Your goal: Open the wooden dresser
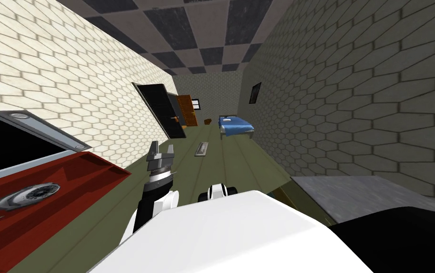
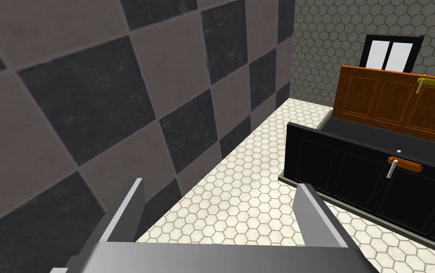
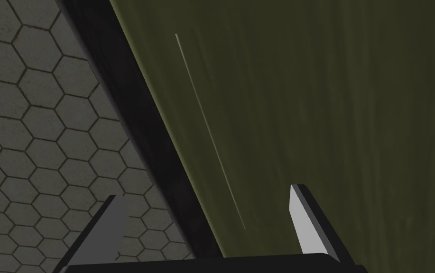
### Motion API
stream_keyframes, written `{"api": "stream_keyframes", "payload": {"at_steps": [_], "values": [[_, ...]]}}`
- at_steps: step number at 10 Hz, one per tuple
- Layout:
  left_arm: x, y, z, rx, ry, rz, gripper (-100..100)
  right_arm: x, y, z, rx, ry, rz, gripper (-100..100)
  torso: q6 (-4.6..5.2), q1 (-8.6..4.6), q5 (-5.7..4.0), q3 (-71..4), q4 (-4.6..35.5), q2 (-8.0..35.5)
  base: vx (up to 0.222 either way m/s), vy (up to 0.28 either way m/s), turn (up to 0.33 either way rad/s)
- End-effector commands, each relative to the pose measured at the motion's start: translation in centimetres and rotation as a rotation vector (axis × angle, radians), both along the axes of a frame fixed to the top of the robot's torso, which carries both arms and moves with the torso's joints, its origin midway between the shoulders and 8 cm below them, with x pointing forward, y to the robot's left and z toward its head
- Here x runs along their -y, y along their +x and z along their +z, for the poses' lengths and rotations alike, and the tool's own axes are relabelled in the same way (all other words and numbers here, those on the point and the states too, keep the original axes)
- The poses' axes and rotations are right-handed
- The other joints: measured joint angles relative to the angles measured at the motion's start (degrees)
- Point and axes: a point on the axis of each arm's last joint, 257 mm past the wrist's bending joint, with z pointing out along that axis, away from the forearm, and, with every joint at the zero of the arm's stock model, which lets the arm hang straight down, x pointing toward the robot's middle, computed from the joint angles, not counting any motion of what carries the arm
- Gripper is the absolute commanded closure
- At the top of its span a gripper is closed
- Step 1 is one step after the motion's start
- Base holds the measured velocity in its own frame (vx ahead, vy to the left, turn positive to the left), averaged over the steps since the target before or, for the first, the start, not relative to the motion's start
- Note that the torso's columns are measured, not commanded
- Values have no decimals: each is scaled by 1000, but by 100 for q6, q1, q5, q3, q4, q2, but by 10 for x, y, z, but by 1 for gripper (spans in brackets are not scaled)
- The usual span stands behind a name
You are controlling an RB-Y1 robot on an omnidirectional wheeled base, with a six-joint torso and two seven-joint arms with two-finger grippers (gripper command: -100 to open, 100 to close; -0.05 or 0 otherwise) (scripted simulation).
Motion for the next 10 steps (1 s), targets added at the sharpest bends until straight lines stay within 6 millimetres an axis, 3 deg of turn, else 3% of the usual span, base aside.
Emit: {"api": "stream_keyframes", "payload": {"at_steps": [1, 3, 6, 7, 8, 9, 10], "values": [[0, 0, 0, 0, 0, 0, 0, 1, -28, 1, 0, -4, -54, -100, 3, -3, -1, 0, 0, -2, -10, -6, 227], [0, 0, 0, 0, 0, 0, 0, 3, -66, 10, -43, -22, -105, -100, 1, -5, -2, 1, 0, 1, -14, -13, 264], [0, 0, 0, 0, 0, 0, 0, -1, -72, 5, 0, -11, -126, -100, 4, -4, -2, -1, -1, -3, -10, -6, 107], [0, 0, 0, 0, 0, 0, 0, -2, -94, 8, 0, -17, -163, -100, 6, -2, -1, -3, -2, -6, -7, 0, 239], [0, 0, 0, 0, 0, 0, 0, -1, -82, 6, -2, -14, -146, -100, 0, -1, 0, -2, -1, -3, -3, -4, 67], [0, 0, 0, 0, 0, 0, 0, -1, -72, 5, 0, -11, -126, 100, 7, -4, -1, -1, -1, -2, 6, -1, -208], [0, 0, 0, 0, 0, 0, 0, 0, -75, 6, -9, -14, -129, 100, 11, -7, -6, 1, -1, -3, 13, 7, -96]]}}
